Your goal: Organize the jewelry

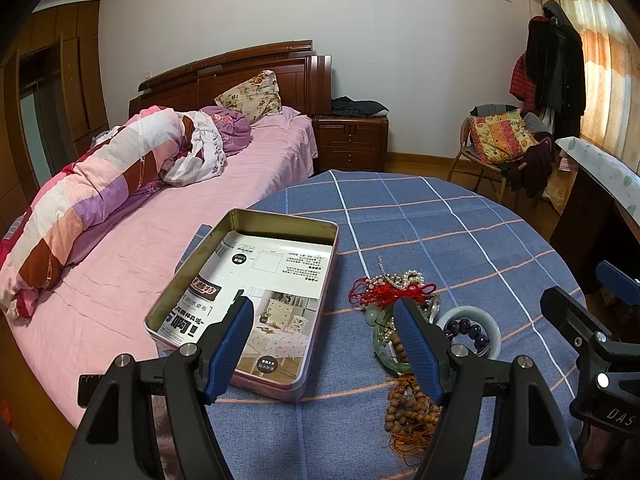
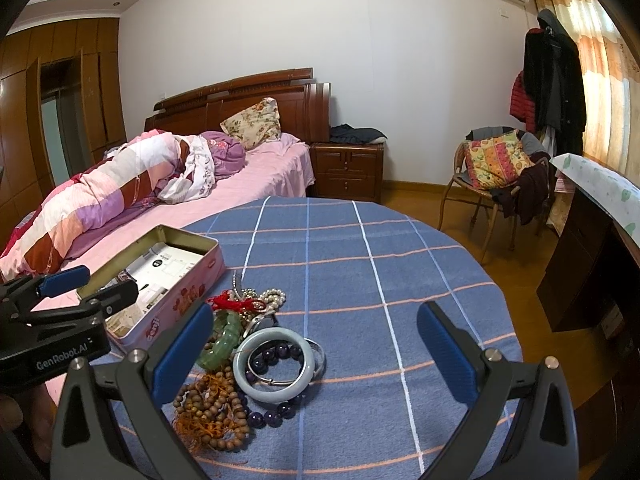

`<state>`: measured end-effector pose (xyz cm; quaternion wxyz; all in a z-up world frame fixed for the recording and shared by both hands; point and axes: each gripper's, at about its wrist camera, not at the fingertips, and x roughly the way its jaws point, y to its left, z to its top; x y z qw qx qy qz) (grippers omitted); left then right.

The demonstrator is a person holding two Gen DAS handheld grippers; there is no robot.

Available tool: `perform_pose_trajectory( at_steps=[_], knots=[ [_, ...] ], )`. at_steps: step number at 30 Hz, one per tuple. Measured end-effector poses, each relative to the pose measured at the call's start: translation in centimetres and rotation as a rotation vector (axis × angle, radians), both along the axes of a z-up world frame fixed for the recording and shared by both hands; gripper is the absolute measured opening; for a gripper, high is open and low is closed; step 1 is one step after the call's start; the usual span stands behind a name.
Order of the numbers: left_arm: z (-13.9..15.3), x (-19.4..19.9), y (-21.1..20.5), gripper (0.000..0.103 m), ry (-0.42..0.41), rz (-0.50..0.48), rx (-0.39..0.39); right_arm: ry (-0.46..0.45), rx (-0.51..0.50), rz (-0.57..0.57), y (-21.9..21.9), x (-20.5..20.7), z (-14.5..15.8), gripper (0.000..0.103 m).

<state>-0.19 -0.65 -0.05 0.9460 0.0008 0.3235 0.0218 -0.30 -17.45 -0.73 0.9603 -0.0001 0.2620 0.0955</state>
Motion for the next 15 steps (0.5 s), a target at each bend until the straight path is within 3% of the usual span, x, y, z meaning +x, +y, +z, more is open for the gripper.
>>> perform_pose_trajectory(
  at_steps=[15],
  knots=[
    [0.07, -0.09, 0.06, 0.073, 0.001, 0.0, 0.001, 0.002, 0.002, -0.001, 0.01, 0.03, 0.0, 0.103]
  ],
)
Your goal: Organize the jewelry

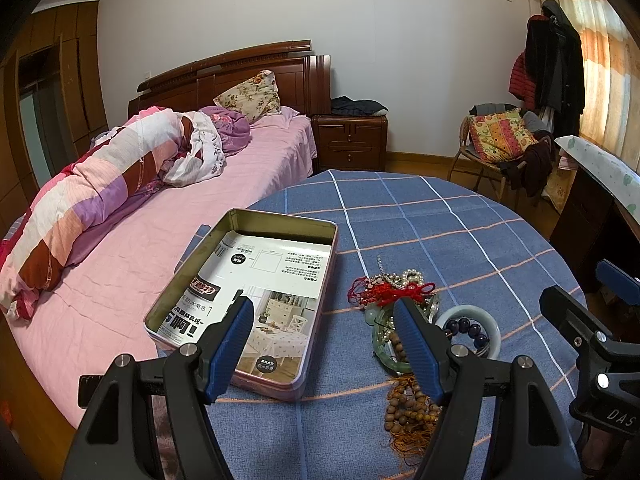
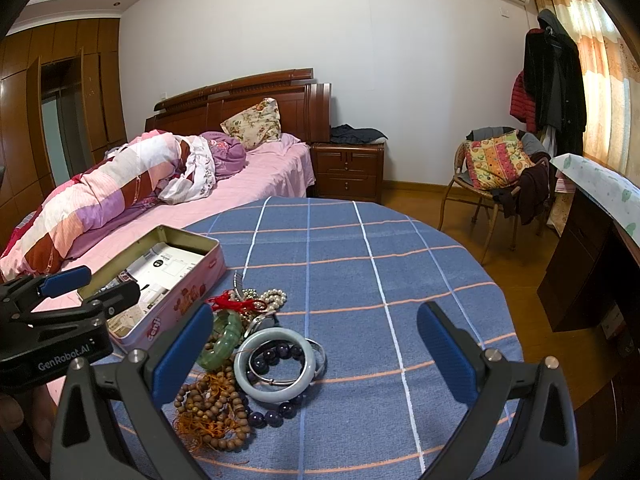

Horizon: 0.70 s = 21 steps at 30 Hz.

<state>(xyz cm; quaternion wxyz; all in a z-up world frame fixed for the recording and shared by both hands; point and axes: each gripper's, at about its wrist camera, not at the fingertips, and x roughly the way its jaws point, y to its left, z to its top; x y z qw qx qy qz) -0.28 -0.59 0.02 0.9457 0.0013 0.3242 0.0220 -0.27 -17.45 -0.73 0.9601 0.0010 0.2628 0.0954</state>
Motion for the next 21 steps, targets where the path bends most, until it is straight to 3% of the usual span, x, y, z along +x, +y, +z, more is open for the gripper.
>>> perform_pose_trajectory(
  at_steps=[21],
  knots=[
    [-0.3, 0.09, 0.07, 0.073, 0.005, 0.0, 0.002, 0.008, 0.002, 0.0, 0.25, 0.05, -0.43, 0.103]
  ],
)
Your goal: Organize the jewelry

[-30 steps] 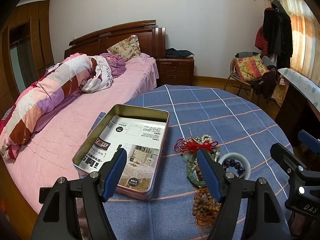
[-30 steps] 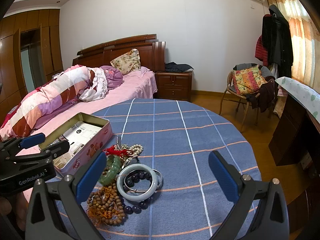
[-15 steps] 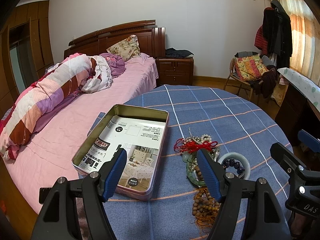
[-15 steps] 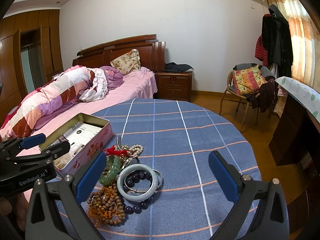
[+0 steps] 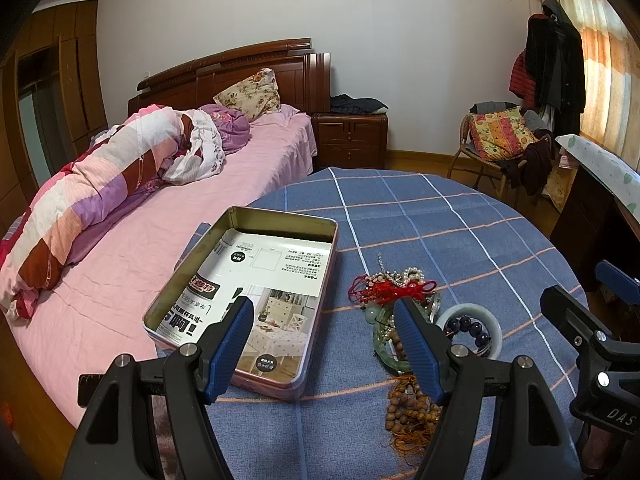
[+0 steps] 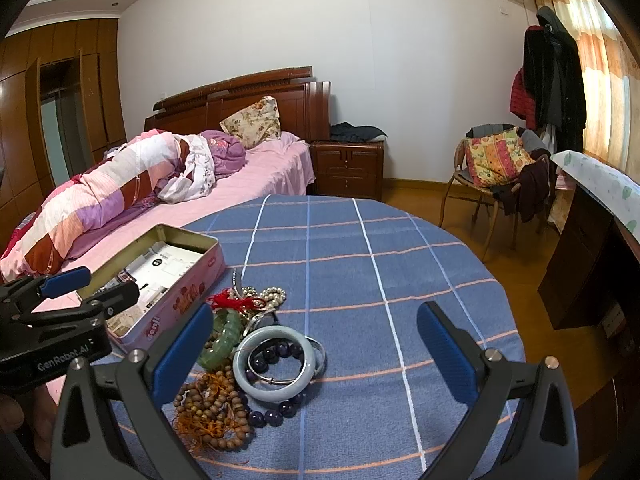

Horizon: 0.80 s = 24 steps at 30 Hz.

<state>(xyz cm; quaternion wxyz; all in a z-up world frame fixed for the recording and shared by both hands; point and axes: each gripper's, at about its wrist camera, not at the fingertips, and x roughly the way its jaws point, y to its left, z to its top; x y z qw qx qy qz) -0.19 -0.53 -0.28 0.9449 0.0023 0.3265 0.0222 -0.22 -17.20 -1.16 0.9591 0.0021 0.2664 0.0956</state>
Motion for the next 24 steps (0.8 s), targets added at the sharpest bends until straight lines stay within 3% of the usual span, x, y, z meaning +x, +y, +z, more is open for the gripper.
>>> perform_pose_trajectory(
  at_steps=[13, 21, 24],
  knots=[
    [-2.1, 0.9, -0.8, 0.072, 0.04, -0.01, 0.005, 0.094, 0.032, -0.023, -3.3, 1.9, -2.6, 0.103],
    [-4.1, 1.8, -4.3, 0.072, 0.09, -0.133, 0.007, 0.172, 0.045, 0.007, -4.3, 2.6, -4.2, 0.088],
    [-4.9, 2.5, -5.4, 0.056, 0.111, -0.171, 0.022, 0.181, 0.035, 0.021, -4.0, 2.5, -4.4, 0.088]
  ],
)
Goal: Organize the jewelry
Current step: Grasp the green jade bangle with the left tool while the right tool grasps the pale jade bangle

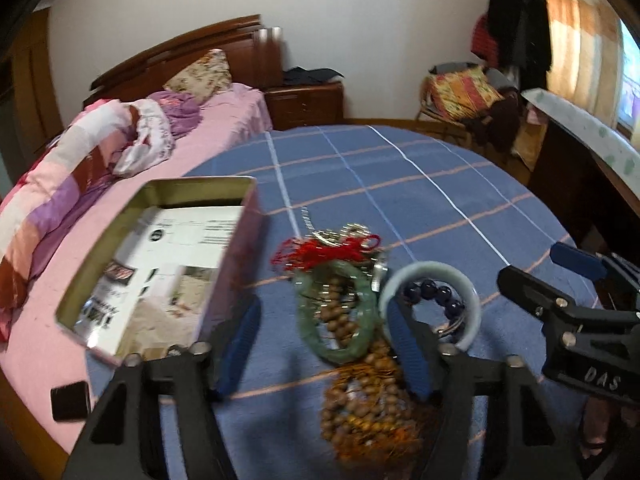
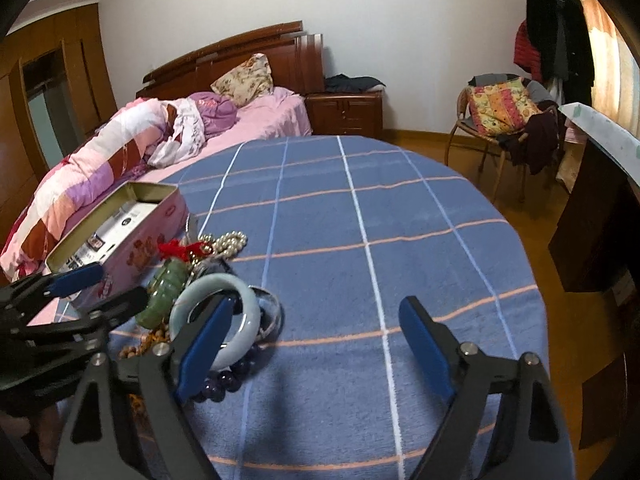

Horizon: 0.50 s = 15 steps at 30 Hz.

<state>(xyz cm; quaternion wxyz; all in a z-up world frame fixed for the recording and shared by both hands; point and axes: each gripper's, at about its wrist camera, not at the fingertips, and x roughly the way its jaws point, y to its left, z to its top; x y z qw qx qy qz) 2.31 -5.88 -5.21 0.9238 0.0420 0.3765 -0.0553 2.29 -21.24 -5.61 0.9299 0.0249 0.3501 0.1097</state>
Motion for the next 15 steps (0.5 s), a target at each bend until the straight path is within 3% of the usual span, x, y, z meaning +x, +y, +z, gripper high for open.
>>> perform_pose_trajectory(
  at_steps=[5, 7, 15],
  knots=[
    [-1.3, 1.1, -0.9, 0.034, 0.041, -0.025, 0.024, 0.01, -0.014, 0.022, 0.4, 0.0, -0.1, 0.085],
    [-1.7, 1.3, -1.0, 0.015, 0.059, -0.04, 0.021, 0.021, -0.014, 0.034, 0.6, 0.0, -0.3, 0.082],
    [-0.5, 0.5, -1.3, 0.005, -0.004, -0.064, 0.06, 0.086, -0.021, 0.119, 2.5, 1.3, -0.9, 0.054]
  ],
)
